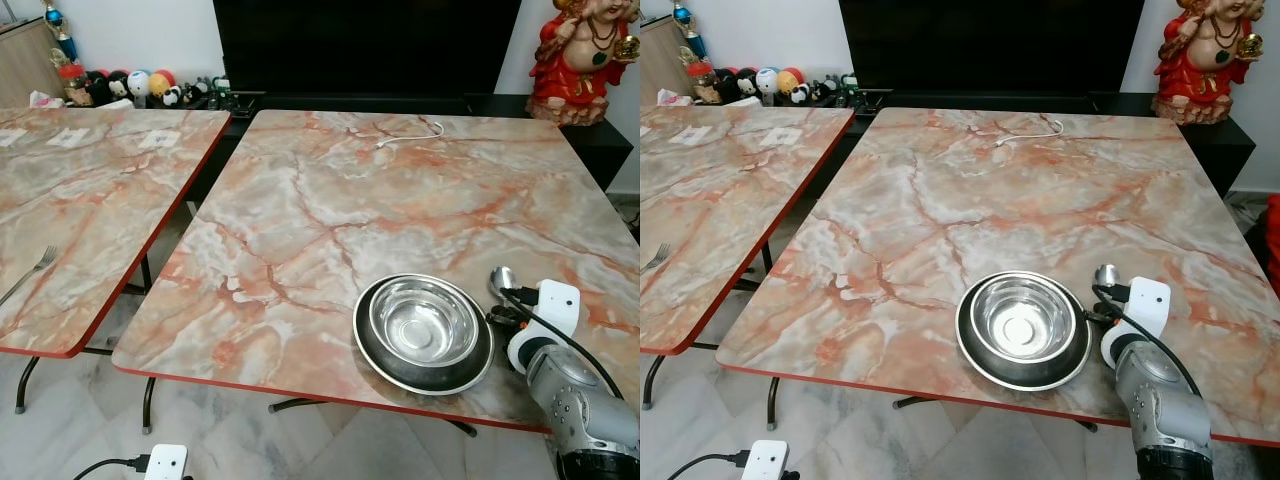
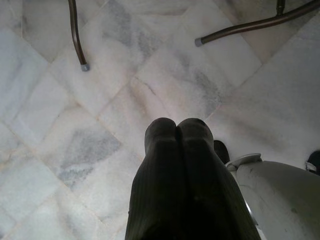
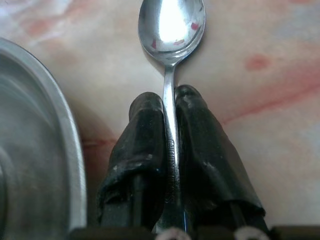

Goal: Setting the table

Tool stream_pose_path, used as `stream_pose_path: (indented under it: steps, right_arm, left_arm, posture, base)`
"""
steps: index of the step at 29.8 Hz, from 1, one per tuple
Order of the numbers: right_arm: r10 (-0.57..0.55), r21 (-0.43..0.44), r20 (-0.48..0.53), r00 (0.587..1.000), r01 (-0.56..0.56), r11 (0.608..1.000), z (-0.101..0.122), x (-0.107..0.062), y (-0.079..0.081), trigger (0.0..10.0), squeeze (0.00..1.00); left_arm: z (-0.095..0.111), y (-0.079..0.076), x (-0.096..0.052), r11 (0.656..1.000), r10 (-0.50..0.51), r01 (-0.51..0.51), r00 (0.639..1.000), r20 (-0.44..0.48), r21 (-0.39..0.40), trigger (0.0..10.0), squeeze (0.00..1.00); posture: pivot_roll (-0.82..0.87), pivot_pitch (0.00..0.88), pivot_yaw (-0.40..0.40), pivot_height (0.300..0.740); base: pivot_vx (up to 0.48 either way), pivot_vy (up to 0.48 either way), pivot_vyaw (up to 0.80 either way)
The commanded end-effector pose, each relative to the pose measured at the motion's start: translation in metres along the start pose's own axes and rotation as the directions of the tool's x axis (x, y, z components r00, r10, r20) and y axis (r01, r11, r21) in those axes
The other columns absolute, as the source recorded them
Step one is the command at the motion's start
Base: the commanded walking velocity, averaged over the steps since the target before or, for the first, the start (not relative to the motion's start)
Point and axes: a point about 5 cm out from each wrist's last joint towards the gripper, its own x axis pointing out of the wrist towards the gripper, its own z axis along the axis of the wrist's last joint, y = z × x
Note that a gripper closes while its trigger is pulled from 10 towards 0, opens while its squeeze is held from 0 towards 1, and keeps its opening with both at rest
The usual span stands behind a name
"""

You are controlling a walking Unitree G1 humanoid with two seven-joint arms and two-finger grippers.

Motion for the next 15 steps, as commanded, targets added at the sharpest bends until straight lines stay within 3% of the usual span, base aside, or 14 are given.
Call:
stream_pose_path:
  steps: [1,5,15]
  right_arm:
    - [-0.012,-0.013,0.005,1.000,0.012,1.000,0.003,-0.002,-0.004,10.0,0.00]
    - [-0.030,-0.038,0.004,1.000,0.030,0.999,0.001,-0.009,-0.011,10.0,0.00]
    - [0.009,-0.024,0.005,1.000,-0.009,1.000,-0.003,-0.014,-0.007,10.0,0.00]
  left_arm:
    - [-0.004,0.005,-0.001,1.000,0.011,-0.011,1.000,-0.024,-0.007,10.0,0.00]
    - [-0.003,0.005,-0.001,1.000,0.007,-0.007,1.000,-0.025,-0.002,10.0,0.00]
    - [-0.007,0.006,-0.002,1.000,0.010,-0.010,0.999,-0.048,0.001,10.0,0.00]
  posture:
    - [-0.04,0.022,0.037,0.740]
    - [-0.05,0.025,0.040,0.740]
    - [-0.05,0.030,0.039,0.740]
  base:
    - [0.000,0.000,0.00]
    - [0.000,0.000,0.00]
    - [0.000,0.000,0.00]
